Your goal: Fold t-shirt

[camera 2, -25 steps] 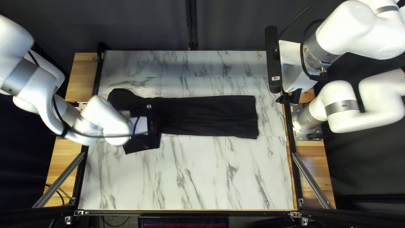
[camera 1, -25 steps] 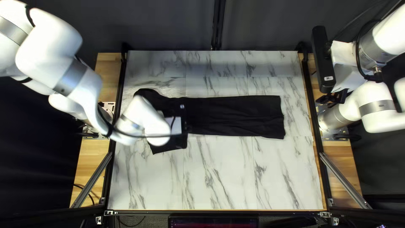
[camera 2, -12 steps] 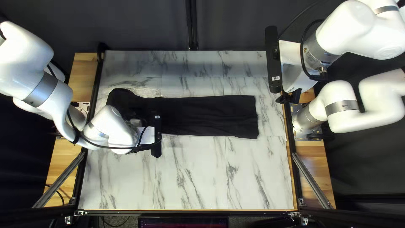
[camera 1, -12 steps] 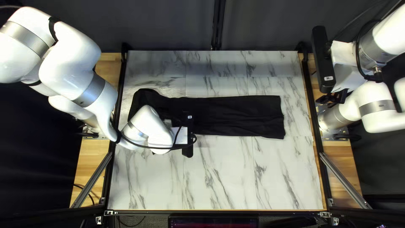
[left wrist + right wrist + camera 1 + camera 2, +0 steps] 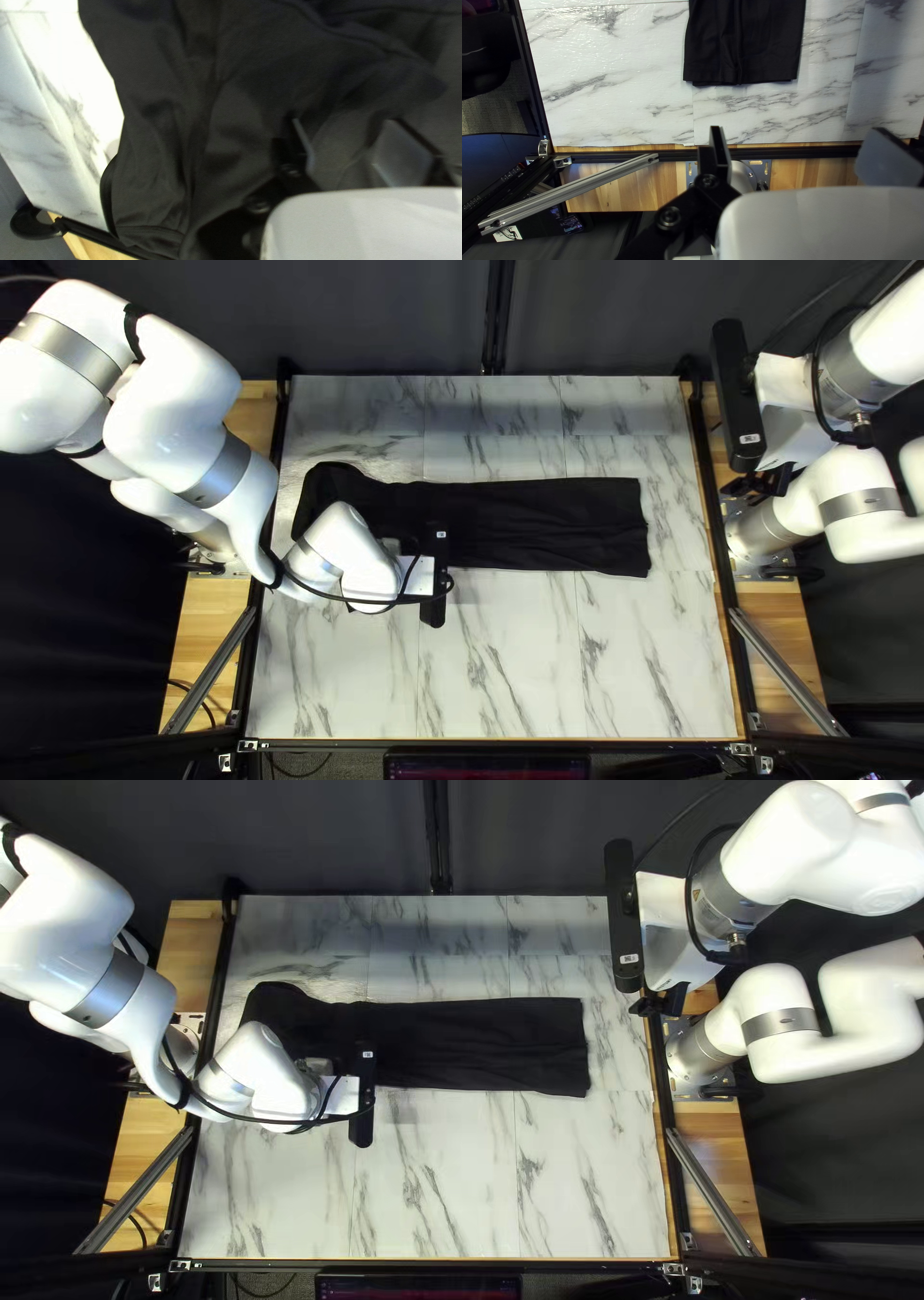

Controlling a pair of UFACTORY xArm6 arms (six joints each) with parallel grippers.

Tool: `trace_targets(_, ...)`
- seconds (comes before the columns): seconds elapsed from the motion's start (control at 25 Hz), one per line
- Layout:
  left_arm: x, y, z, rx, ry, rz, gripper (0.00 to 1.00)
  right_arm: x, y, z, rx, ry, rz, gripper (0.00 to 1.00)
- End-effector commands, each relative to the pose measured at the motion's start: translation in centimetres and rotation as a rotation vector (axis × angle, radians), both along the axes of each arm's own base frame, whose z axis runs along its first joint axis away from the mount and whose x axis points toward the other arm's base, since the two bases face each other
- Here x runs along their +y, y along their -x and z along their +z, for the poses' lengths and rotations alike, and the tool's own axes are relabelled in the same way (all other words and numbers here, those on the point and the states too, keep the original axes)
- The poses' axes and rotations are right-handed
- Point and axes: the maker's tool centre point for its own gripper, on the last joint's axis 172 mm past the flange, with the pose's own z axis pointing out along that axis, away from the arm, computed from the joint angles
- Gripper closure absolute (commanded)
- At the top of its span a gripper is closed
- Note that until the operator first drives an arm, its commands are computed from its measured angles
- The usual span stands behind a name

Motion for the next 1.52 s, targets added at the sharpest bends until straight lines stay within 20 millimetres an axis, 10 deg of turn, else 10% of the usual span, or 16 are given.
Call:
trace_targets(0.04,-0.8,-0.8,0.0,-0.015,0.01,-0.008,0.44,0.0,0.0,0.0,0.0,0.0,0.0,0.0)
trace_targets(0.08,-1.0,-1.0,0.0,-0.019,0.011,-0.009,0.12,0.0,0.0,0.0,0.0,0.0,0.0,0.0)
trace_targets(0.12,-1.3,-1.1,0.1,-0.023,0.013,-0.009,0.01,0.0,0.0,0.0,0.0,0.0,0.0,0.0)
trace_targets(1.52,1.0,-1.0,1.4,0.069,-0.239,0.151,0.0,0.0,0.0,0.0,0.0,0.0,0.0,0.0)
